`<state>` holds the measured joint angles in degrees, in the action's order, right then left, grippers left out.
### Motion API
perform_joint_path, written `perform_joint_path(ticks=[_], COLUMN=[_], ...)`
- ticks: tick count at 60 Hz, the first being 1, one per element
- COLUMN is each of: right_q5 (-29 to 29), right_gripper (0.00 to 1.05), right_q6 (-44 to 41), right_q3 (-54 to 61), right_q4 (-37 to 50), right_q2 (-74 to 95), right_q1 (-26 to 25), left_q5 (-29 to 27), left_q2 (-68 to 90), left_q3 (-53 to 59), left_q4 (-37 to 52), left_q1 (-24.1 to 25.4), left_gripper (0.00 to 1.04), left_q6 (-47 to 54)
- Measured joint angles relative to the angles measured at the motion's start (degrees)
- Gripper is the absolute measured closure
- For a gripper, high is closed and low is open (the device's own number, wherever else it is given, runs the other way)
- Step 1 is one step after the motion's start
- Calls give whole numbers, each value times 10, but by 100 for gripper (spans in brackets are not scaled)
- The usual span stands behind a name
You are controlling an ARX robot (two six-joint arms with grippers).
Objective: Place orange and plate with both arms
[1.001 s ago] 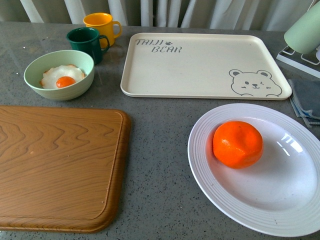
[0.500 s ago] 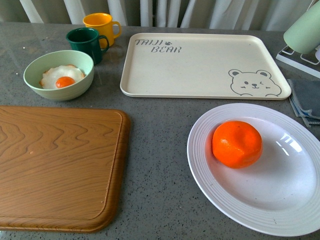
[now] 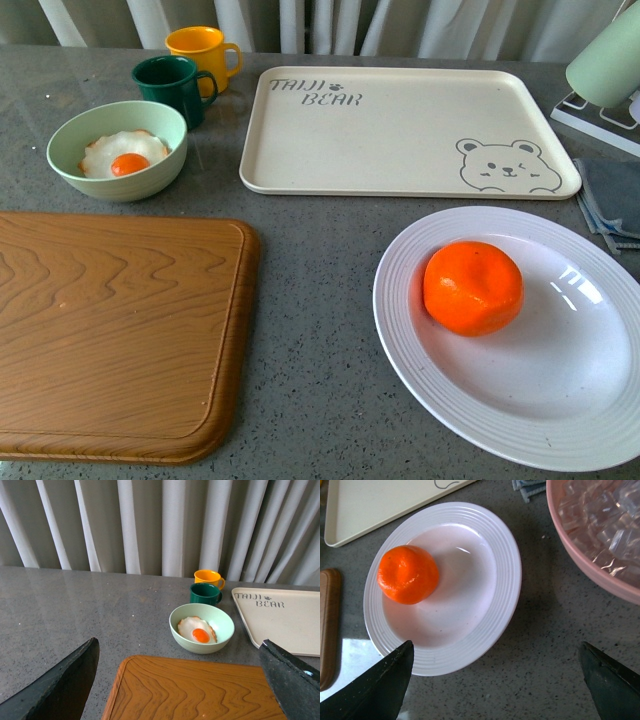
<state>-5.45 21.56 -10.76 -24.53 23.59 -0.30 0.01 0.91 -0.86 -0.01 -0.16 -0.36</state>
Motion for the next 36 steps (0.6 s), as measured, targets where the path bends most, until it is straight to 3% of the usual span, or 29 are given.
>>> perform_joint_path(ticks=[19, 36], right_q5=[14, -1], right_gripper=[9, 9], right_q6=[106, 159], right_q3=[42, 42], right_q4=[162, 397], right_q2=[193, 451], right_q1=[84, 86], left_q5=[0, 0], left_q2=[0, 0], left_q3=[0, 0], left_q4=[0, 0], left_q1=[0, 0], left_gripper=[9, 9], left_q6=[0, 0])
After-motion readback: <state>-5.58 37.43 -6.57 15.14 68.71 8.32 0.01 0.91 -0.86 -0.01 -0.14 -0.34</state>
